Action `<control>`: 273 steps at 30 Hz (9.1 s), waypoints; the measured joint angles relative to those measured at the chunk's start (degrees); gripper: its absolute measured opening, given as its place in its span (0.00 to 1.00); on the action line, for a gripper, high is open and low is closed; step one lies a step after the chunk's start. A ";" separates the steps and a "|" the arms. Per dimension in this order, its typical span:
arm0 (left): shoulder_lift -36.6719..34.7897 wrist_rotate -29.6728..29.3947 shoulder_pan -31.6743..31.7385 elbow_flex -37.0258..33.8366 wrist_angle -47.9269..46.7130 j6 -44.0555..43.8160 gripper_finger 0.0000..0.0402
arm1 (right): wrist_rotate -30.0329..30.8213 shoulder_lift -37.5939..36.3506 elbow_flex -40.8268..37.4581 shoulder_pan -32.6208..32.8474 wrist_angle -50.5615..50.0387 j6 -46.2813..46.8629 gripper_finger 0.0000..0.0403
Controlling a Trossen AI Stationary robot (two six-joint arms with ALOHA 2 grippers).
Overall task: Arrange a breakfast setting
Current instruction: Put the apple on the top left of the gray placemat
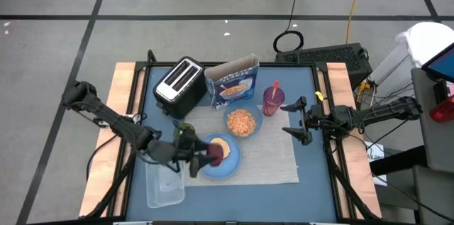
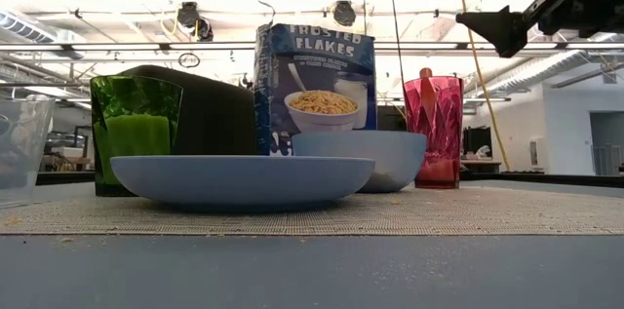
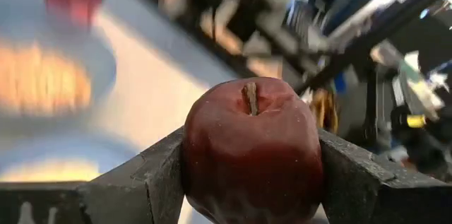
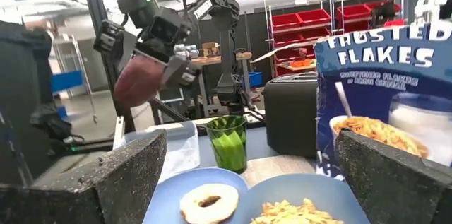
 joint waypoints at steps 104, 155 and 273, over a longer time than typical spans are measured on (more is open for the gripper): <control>19.66 5.24 17.01 -0.02 59.00 40.35 0.64 | -0.01 59.49 24.57 2.25 46.46 3.42 0.52; 19.61 9.19 14.69 -0.02 31.36 24.27 0.97 | -15.15 38.10 24.55 2.32 -16.33 10.29 0.53; 3.62 11.65 27.04 -0.17 -25.61 6.17 0.61 | -17.92 50.07 24.55 2.23 5.01 4.41 0.88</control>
